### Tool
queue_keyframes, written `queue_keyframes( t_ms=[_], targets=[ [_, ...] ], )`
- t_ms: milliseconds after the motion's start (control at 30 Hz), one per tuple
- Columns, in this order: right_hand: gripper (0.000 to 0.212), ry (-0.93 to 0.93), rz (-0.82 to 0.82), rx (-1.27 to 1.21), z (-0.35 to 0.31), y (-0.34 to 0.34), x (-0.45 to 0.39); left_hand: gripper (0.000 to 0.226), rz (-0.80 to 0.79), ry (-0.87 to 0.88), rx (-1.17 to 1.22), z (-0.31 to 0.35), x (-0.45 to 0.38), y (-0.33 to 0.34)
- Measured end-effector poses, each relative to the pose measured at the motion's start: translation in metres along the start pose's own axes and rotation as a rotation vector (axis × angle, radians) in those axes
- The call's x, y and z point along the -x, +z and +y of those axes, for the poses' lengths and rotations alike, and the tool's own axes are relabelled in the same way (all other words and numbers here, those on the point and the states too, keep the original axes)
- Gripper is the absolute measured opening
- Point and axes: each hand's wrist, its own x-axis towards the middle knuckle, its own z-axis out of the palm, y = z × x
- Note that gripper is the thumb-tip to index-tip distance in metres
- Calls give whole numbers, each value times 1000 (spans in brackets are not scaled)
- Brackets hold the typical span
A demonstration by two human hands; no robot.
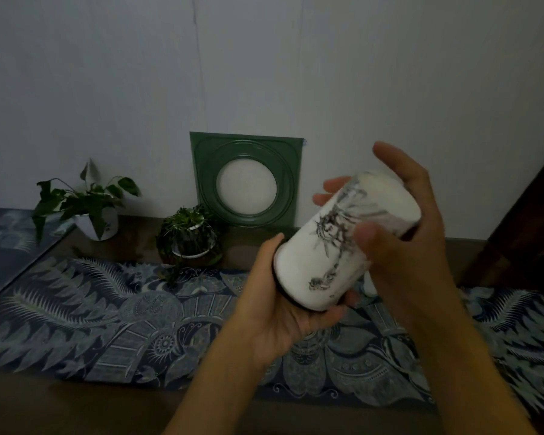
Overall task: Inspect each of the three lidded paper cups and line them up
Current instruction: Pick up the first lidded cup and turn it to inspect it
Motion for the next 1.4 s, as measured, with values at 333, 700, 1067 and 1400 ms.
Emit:
queue_keyframes(
  t_ms=[333, 700, 1067, 1400],
  targets=[
    [56, 53, 255, 12, 20, 14, -13, 58, 70, 343, -35, -14, -13, 3],
    [93, 128, 93, -70, 22, 0, -13, 65, 6, 213, -89, -12, -10, 1],
    [62, -6, 220, 149, 22, 12, -7, 55, 9, 320, -67, -19, -18, -4],
    [76, 31, 160, 57, 27, 13, 0, 55, 74, 385, -86, -16, -8, -6]
  ],
)
